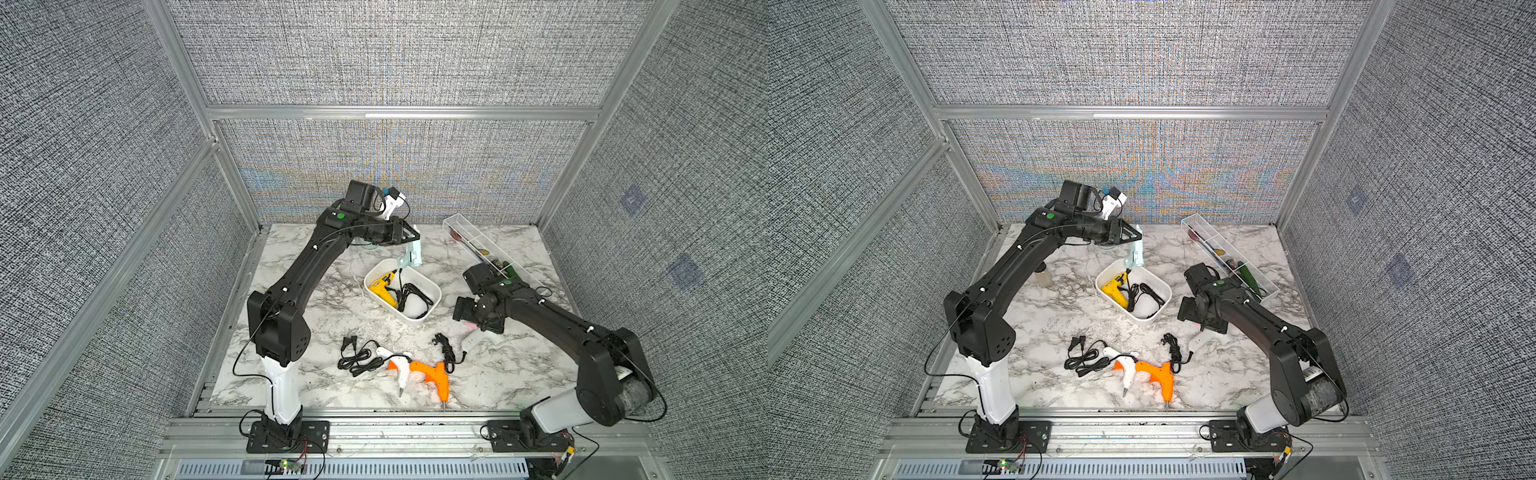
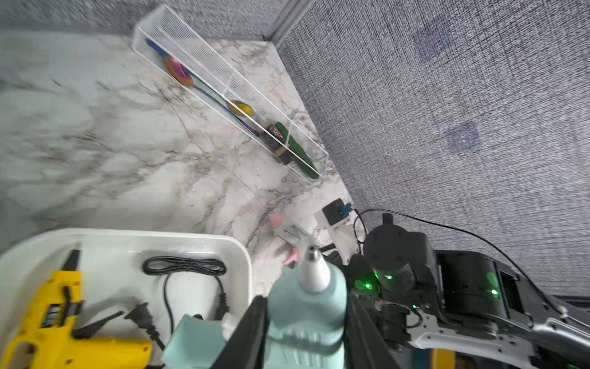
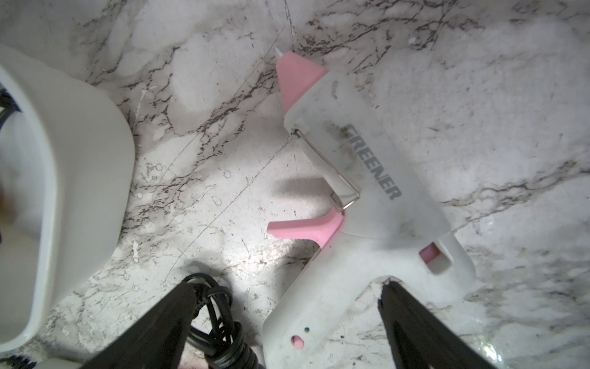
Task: Put the hot melt glue gun into the storage box
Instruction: Place the hot melt adhesive gun in the storage box.
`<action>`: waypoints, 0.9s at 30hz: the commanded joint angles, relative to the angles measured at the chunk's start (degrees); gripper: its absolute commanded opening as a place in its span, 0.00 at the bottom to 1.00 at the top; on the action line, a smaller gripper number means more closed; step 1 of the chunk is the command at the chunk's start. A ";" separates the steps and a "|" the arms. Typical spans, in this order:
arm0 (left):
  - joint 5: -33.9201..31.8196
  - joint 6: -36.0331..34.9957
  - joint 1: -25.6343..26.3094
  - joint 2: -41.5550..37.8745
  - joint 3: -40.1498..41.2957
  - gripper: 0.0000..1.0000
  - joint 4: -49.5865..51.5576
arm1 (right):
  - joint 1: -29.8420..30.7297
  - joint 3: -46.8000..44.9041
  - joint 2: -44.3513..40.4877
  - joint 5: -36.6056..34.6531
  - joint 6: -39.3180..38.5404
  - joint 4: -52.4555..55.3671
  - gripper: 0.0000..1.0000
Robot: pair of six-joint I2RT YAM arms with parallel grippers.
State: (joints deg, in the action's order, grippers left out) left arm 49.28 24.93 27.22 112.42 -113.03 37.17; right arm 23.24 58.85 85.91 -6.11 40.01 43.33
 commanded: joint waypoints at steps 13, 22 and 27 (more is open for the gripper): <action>14.04 32.64 -6.25 3.16 30.20 0.00 -54.00 | -0.67 0.08 -0.43 -0.22 -0.72 -0.28 0.96; 11.99 11.96 -6.76 2.43 27.54 0.07 -29.11 | -0.84 -0.97 -0.56 0.17 -0.54 -0.87 0.96; 11.39 -1.45 -6.76 5.59 22.49 0.12 -12.77 | -0.89 -0.93 -0.14 0.31 -0.69 -1.14 0.96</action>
State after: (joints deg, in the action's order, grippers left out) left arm 61.12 35.44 20.47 116.68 -88.64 10.87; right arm 22.41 57.98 85.65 -5.80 39.75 42.48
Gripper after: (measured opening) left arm 0.392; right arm 0.957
